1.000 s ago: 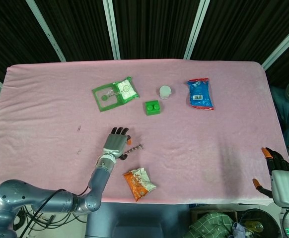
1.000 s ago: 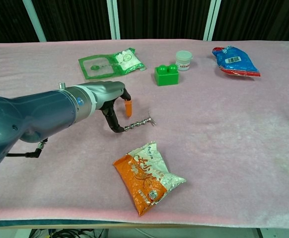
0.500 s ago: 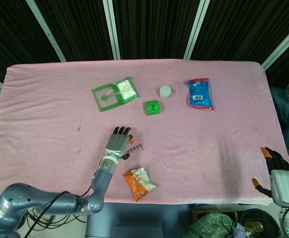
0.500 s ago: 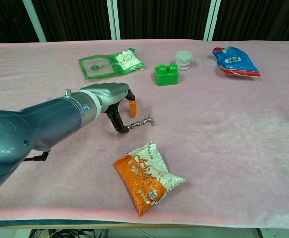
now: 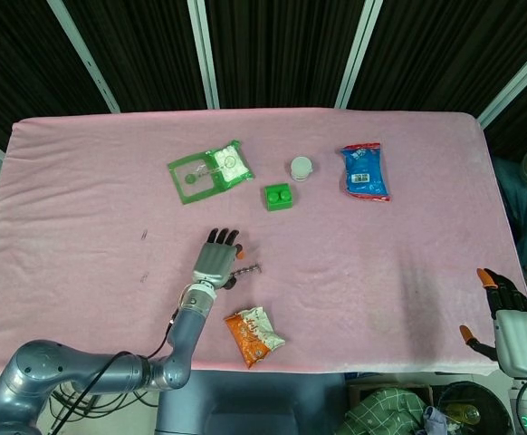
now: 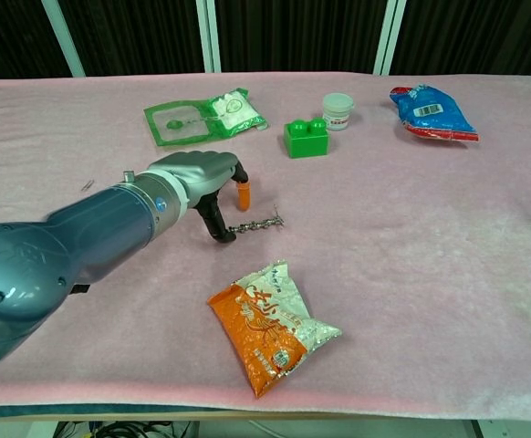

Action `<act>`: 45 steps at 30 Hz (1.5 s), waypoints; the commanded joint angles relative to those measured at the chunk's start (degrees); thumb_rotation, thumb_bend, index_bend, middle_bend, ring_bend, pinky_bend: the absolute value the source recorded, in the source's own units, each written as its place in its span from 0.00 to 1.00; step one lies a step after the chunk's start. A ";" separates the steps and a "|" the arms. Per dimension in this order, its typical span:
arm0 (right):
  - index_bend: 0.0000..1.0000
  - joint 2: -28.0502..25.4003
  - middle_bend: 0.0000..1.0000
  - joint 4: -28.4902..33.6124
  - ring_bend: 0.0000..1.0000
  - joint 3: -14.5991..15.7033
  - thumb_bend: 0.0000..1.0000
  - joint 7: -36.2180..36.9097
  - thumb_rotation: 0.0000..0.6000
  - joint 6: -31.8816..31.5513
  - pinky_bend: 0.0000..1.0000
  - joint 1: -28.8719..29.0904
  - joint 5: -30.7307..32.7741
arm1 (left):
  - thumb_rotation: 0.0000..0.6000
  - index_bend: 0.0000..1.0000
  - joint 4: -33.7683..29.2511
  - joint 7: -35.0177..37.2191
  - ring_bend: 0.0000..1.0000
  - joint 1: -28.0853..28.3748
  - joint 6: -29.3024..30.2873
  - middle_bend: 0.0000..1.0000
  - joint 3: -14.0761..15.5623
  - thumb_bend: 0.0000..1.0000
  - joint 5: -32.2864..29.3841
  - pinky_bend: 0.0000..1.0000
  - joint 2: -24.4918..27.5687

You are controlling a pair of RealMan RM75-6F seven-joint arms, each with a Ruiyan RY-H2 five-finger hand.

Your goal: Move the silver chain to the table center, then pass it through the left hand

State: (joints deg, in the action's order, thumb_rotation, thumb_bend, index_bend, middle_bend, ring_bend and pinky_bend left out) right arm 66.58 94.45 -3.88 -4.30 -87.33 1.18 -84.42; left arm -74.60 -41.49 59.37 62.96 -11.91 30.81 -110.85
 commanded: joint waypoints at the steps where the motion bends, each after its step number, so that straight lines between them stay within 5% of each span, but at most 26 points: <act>1: 0.05 -0.04 0.07 0.06 0.09 0.00 0.15 0.12 1.00 0.08 0.21 0.01 0.02 | 1.00 0.40 1.85 0.30 0.00 -0.48 -0.20 0.07 -0.25 0.26 0.71 0.00 -0.50; 11: 0.05 -0.02 0.07 0.11 0.09 -0.04 0.15 0.09 1.00 0.29 0.21 0.03 0.24 | 1.00 0.43 6.38 1.50 0.00 -1.34 -1.35 0.07 -0.64 0.27 3.84 0.00 -1.80; 45: 0.05 0.16 0.07 0.78 0.09 -0.42 0.15 -0.16 1.00 0.08 0.21 -0.17 0.90 | 1.00 0.52 1.89 -1.39 0.00 -4.61 -1.91 0.09 -1.03 0.33 6.08 0.00 0.27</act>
State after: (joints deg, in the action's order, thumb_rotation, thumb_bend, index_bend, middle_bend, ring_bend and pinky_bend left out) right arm 66.73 95.22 -4.30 -4.47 -87.27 1.00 -83.54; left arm -72.72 -42.86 54.77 61.08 -12.92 36.88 -110.57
